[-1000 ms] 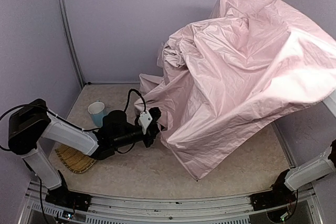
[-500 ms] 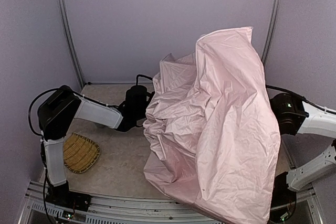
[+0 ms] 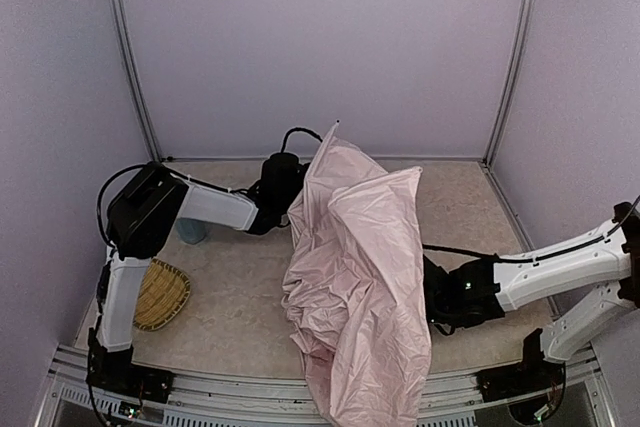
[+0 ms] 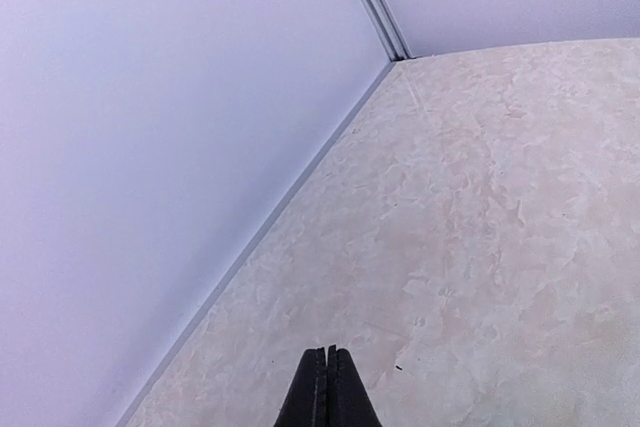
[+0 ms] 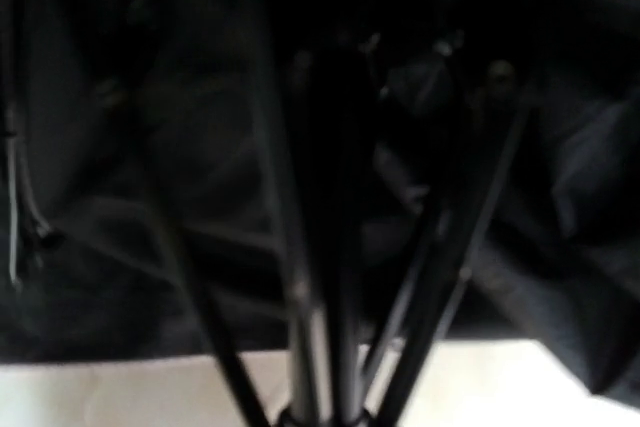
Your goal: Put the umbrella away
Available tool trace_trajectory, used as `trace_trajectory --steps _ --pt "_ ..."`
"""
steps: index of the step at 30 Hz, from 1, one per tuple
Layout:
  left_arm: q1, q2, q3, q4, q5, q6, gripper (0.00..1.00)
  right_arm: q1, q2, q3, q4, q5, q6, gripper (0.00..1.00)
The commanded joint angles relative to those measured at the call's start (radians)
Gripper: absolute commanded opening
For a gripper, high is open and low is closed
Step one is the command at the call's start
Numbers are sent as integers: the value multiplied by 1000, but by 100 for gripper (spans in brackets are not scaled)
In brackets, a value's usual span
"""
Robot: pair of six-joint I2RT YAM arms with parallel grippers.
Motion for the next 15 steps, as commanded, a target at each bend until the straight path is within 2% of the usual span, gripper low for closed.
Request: trace_trajectory --steps 1,2,5,7,11,15 --pt "-4 56 76 23 -96 20 2 16 140 -22 84 19 104 0" --pt "-3 64 92 26 -123 22 2 16 172 -18 79 20 129 0" --pt "-1 97 137 52 -252 7 15 13 242 -6 73 16 201 0" --pt "8 126 194 42 -348 -9 37 6 281 -2 75 18 239 0" --pt "31 186 384 -108 -560 -79 71 -37 340 19 52 -29 319 0" --pt "65 153 442 -210 -579 -182 89 -79 354 50 0 -101 343 0"
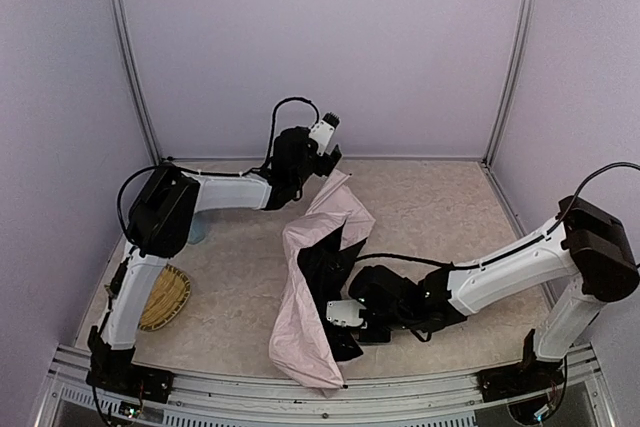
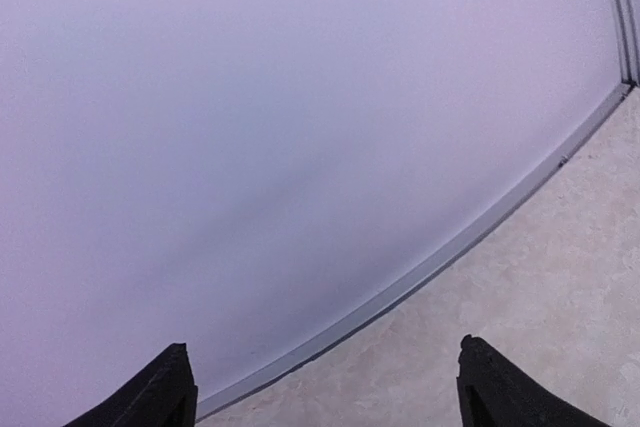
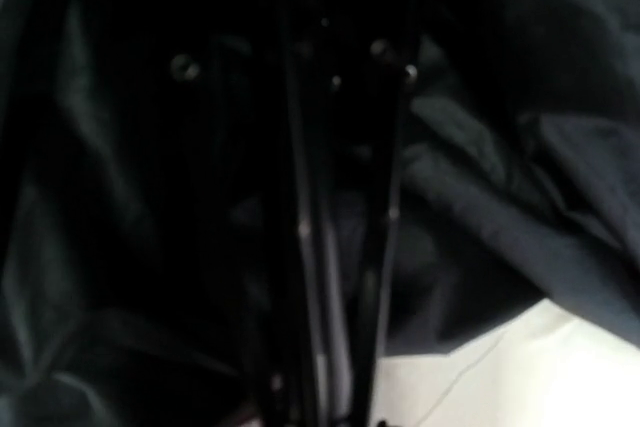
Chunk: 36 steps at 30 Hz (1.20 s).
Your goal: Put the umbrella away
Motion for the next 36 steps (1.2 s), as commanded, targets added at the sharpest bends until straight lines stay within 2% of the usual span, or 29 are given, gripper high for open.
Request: trace_trajectory --steps 1,7,12,16,18,20,22,24,27,30,34,36 --pt "48 -47 61 -123 -125 -148 92 -57 52 17 -107 -139 112 0" --pt "41 -241 -16 -222 -133 -233 99 -127 31 37 -128 -240 127 0" --pt "-30 -540 -289 -234 -78 -230 99 -186 -12 6 -93 -339 73 0" --pt "-130 -842 -554 -349 -43 -279 94 -211 -22 19 -122 -406 28 0" --pt "-216 -1014 -709 -390 53 -292 89 -218 -9 29 -145 -410 18 0" --pt "-307 -1168 -858 -379 218 -308 87 -222 10 33 -159 -387 8 0" --pt "-381 -1290 -991 -322 400 -328 87 -223 31 43 -170 -350 1 0" --pt "-455 -1371 -1082 -311 485 -332 91 -224 43 54 -175 -317 -1 0" --pt "-591 -1404 -1141 -347 439 -275 98 -224 40 63 -156 -323 -14 0" --pt "-701 -1339 -1158 -361 322 -173 99 -224 46 76 -150 -321 -16 0" --pt "-731 -1212 -1163 -270 50 -105 98 -225 61 93 -148 -324 -5 0" --pt "-727 -1183 -1170 -193 -49 -69 88 -225 66 100 -143 -329 -1 0"
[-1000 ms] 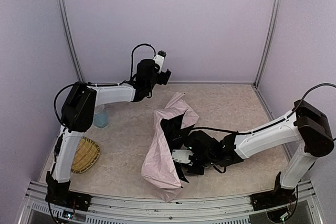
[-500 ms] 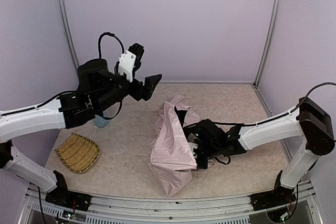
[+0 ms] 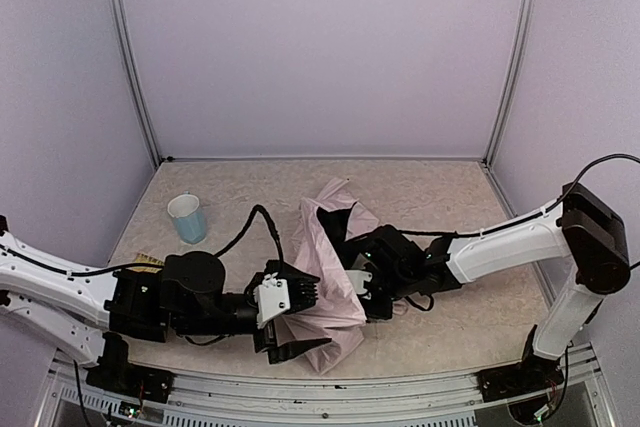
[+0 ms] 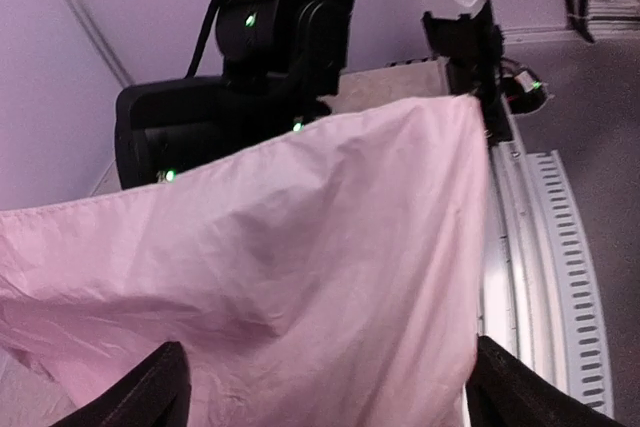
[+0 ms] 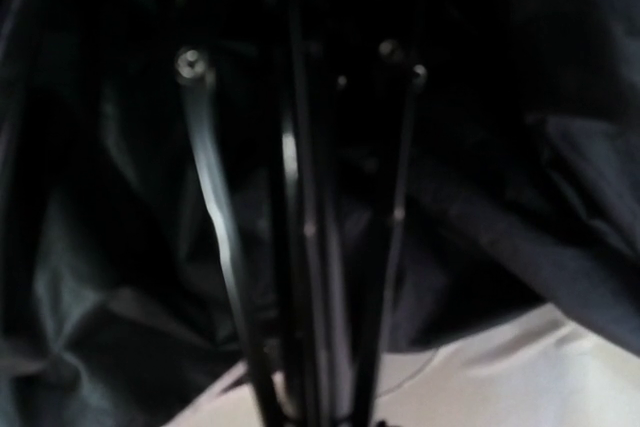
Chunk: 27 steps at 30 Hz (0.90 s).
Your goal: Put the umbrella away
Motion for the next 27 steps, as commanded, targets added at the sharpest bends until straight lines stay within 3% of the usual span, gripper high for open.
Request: trace_trajectory --steps 1,3,7,8,9,10,16,22,27 --pt "9 57 -15 156 -286 114 78 -8 48 10 -50 -13 23 0" --pt "30 47 -14 172 -280 118 53 -5 47 17 -33 -5 35 0" --pt "87 7 -49 153 -157 80 18 -4 14 32 2 -16 72 36" --pt "90 -1 -60 142 -145 73 9 -5 3 34 11 -6 93 52" --pt "90 -10 -70 132 -138 62 1 -4 -9 32 19 1 111 83" --pt "92 -20 -79 121 -128 48 0 -4 -22 27 23 5 128 97" --pt "99 -88 -138 120 -67 0 0 -5 -129 -26 27 -68 224 100" --pt "116 -133 -127 132 -19 9 0 -8 -294 -161 77 -280 379 100" --pt "147 -87 -81 150 23 14 0 -12 -394 -285 197 -239 460 98"
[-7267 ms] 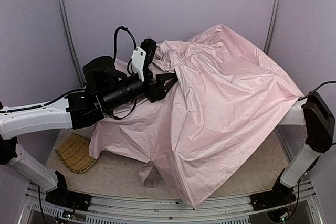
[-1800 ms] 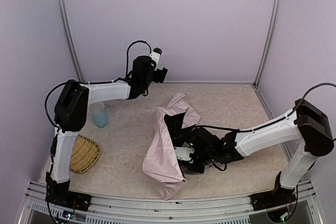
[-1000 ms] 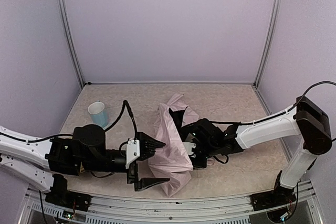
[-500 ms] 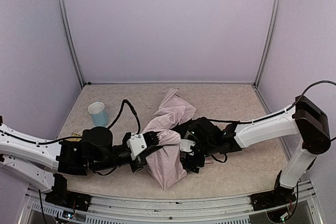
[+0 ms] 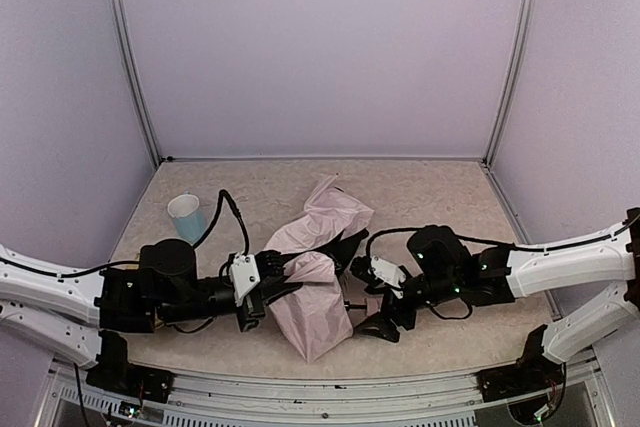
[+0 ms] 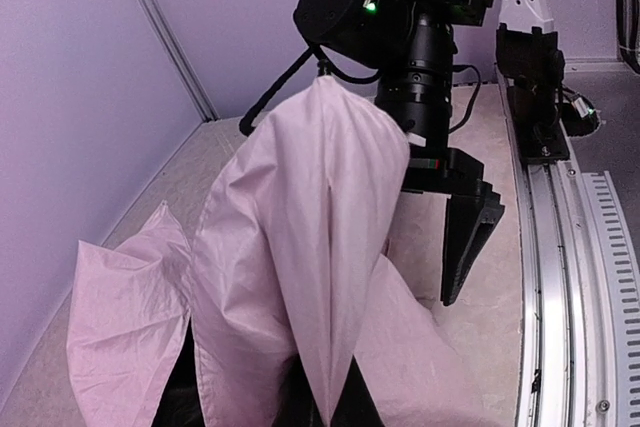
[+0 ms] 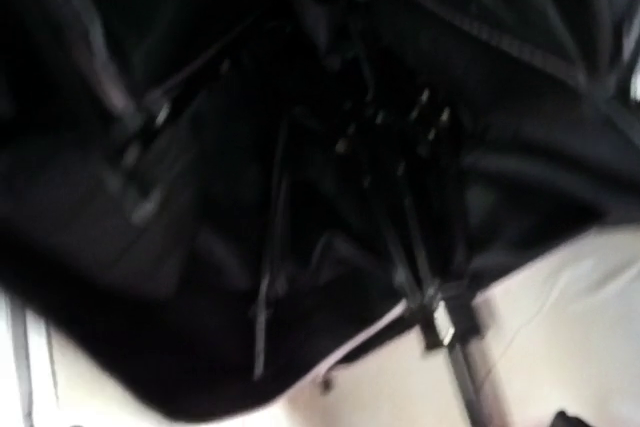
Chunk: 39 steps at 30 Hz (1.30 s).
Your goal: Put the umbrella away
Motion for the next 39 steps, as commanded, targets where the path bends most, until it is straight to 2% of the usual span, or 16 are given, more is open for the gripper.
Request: trace_trajectory --steps 1,5,8,12,15,19,24,27,30,36,38,39 --pt "54 46 71 52 75 -2 0 -21 -57 -83 131 -21 99 97" --pt "181 175 206 25 136 -43 0 -128 -79 -170 296 -186 127 94" --pt "283 302 276 35 178 -61 0 -176 -67 -199 375 -253 127 93" --pt "406 511 367 100 297 -87 0 -238 20 -196 416 -360 93 88" --pt "490 702 472 59 353 -118 0 -286 107 -186 452 -467 85 84" --pt "546 887 563 2 424 -118 0 -306 198 -121 402 -533 32 81" --pt "580 1034 649 -43 409 -87 0 -307 226 15 207 -568 -4 74" --pt "600 1098 680 -71 418 -72 0 -306 161 50 135 -513 -44 74" --pt "603 1140 698 -113 428 -49 0 -297 122 77 108 -348 -94 77" --pt "604 1170 689 -120 454 -25 0 -182 216 230 -14 10 -340 82" --pt "605 1172 692 -125 458 -14 0 -155 246 278 -36 83 -402 84" --pt "605 1173 693 -126 457 -10 0 -139 254 284 -40 102 -420 89"
